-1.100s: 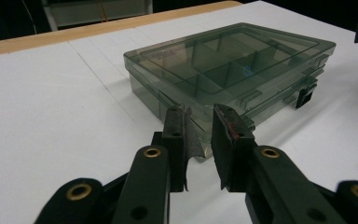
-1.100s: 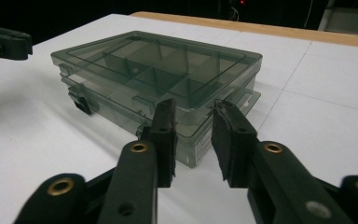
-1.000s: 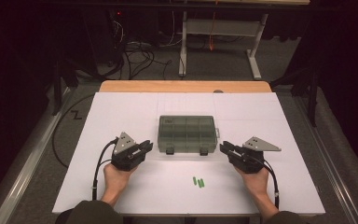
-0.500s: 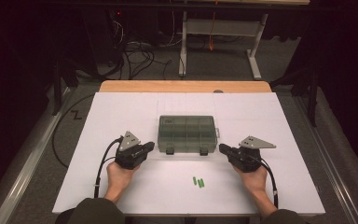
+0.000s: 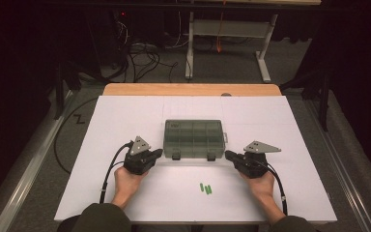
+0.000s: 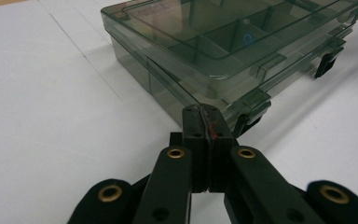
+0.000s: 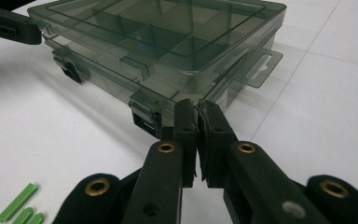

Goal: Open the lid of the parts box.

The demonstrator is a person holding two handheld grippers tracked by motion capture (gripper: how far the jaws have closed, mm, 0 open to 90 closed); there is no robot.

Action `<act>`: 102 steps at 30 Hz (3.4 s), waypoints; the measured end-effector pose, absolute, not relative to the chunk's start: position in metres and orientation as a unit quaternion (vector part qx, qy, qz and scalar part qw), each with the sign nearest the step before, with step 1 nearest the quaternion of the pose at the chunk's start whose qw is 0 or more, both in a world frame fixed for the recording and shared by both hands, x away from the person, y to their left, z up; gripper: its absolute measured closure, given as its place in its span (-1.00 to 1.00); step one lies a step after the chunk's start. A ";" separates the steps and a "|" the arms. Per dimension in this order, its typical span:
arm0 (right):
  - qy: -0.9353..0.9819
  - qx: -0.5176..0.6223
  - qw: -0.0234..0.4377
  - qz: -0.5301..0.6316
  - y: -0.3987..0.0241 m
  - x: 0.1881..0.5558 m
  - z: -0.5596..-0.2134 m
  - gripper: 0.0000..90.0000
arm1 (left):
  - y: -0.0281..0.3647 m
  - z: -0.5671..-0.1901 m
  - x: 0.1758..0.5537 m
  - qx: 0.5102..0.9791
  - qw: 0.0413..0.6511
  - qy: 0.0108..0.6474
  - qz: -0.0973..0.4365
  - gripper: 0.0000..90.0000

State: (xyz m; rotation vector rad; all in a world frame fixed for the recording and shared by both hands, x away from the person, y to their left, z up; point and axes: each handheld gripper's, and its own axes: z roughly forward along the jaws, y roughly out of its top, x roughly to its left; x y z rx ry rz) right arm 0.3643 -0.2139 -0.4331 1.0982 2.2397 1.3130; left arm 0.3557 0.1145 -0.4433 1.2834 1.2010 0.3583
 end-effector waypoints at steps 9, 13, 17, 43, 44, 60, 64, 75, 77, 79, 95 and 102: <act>0.785 0.382 0.160 0.460 -0.211 0.366 -0.433 0.96 | 0.111 -0.443 0.356 0.559 0.626 0.521 0.155 0.98; 0.785 0.381 0.160 0.462 -0.210 0.366 -0.432 0.96 | 0.111 -0.441 0.356 0.555 0.630 0.520 0.157 0.98; 0.782 0.381 0.162 0.466 -0.210 0.366 -0.430 0.96 | 0.111 -0.439 0.356 0.553 0.633 0.518 0.159 0.97; 0.780 0.375 0.176 0.469 -0.209 0.370 -0.412 0.89 | 0.103 -0.428 0.367 0.549 0.633 0.513 0.188 0.39; 0.781 0.374 0.176 0.468 -0.209 0.371 -0.412 0.89 | 0.104 -0.428 0.368 0.553 0.629 0.513 0.189 0.36; 0.783 0.373 0.175 0.466 -0.210 0.374 -0.398 0.81 | 0.101 -0.416 0.378 0.559 0.623 0.514 0.190 0.04; 0.780 0.375 0.175 0.470 -0.210 0.375 -0.394 0.80 | 0.099 -0.415 0.380 0.568 0.617 0.511 0.190 0.01; 0.775 0.395 0.166 0.463 -0.218 0.377 -0.392 0.61 | 0.099 -0.407 0.383 0.565 0.620 0.509 0.191 -0.01; 0.775 0.402 0.165 0.459 -0.218 0.378 -0.392 0.60 | 0.099 -0.404 0.383 0.564 0.622 0.508 0.191 -0.01; 0.777 0.406 0.164 0.451 -0.218 0.380 -0.392 0.59 | 0.098 -0.402 0.384 0.565 0.623 0.505 0.192 -0.01; 0.791 0.457 0.132 0.384 -0.207 0.407 -0.387 0.55 | 0.099 -0.390 0.388 0.558 0.629 0.508 0.188 -0.04; 0.795 0.472 0.118 0.361 -0.197 0.417 -0.387 0.55 | 0.100 -0.387 0.391 0.554 0.631 0.512 0.184 -0.05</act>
